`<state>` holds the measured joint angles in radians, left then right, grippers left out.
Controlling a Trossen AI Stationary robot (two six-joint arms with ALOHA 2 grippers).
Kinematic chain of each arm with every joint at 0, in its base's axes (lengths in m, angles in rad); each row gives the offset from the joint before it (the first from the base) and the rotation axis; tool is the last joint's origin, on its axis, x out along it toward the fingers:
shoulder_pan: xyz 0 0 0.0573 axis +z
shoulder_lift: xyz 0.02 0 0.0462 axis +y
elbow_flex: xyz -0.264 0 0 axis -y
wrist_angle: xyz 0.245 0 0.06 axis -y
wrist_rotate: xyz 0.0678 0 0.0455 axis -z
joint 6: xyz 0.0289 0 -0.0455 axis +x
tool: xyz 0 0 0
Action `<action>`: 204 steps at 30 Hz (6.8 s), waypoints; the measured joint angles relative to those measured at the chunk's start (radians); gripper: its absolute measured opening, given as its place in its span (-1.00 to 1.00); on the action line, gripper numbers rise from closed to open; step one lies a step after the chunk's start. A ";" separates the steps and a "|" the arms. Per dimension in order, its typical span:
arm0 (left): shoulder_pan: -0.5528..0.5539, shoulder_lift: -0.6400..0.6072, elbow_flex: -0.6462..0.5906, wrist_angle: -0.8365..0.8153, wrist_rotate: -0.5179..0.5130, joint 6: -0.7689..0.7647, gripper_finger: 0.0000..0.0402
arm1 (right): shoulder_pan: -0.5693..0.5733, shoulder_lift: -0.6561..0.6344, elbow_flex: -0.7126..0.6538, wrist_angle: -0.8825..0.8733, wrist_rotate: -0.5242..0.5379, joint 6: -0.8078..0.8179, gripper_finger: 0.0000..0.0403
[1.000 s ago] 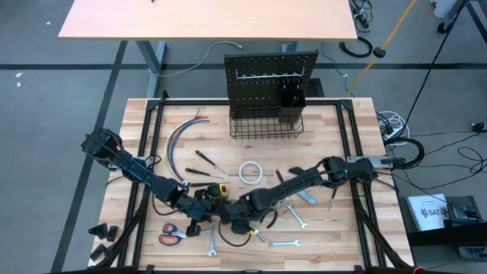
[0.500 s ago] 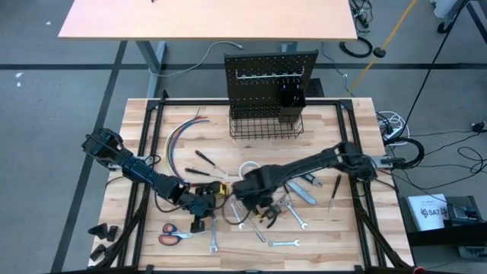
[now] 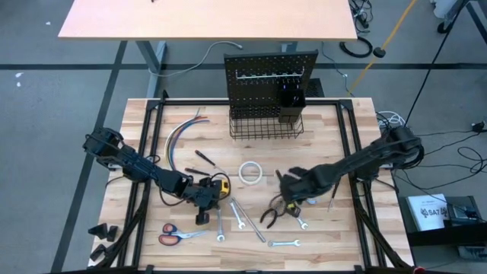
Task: Hang tools onto peg board
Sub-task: Put the wrench into the black bin on the peg board
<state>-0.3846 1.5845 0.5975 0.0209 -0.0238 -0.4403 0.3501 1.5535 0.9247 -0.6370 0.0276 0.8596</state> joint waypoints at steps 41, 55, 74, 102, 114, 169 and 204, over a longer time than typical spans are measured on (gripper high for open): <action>0.054 -0.003 0.004 -0.052 0.075 -0.034 -0.99 | 0.017 0.259 -0.045 1.218 -0.105 -1.078 -0.26; 0.053 -0.002 0.002 -0.052 0.081 -0.051 -0.99 | 0.021 0.538 0.380 0.780 -0.098 -1.597 -0.26; 0.054 -0.001 -0.001 -0.041 0.048 -0.102 -0.99 | 0.039 0.623 0.443 0.838 -0.122 -1.691 -0.26; 0.021 0.000 -0.016 -0.005 -0.027 -0.235 -0.99 | 0.011 0.696 0.443 0.981 -0.238 -1.688 -0.26; 0.021 0.000 -0.017 0.001 -0.046 -0.262 -0.99 | -0.003 0.702 0.443 1.030 -0.236 -1.707 -0.26; 0.000 0.132 -0.018 0.305 -0.300 -0.366 -0.99 | -0.050 0.493 0.930 -0.230 -0.059 -0.128 -0.62; 0.020 0.136 -0.015 0.246 -0.167 -0.352 -0.99 | 0.002 0.656 0.758 0.043 -0.037 -0.165 -1.00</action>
<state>-0.3650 1.7208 0.5830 0.2668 -0.1908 -0.7924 0.3526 2.2092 1.6829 -0.5939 -0.0096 0.6948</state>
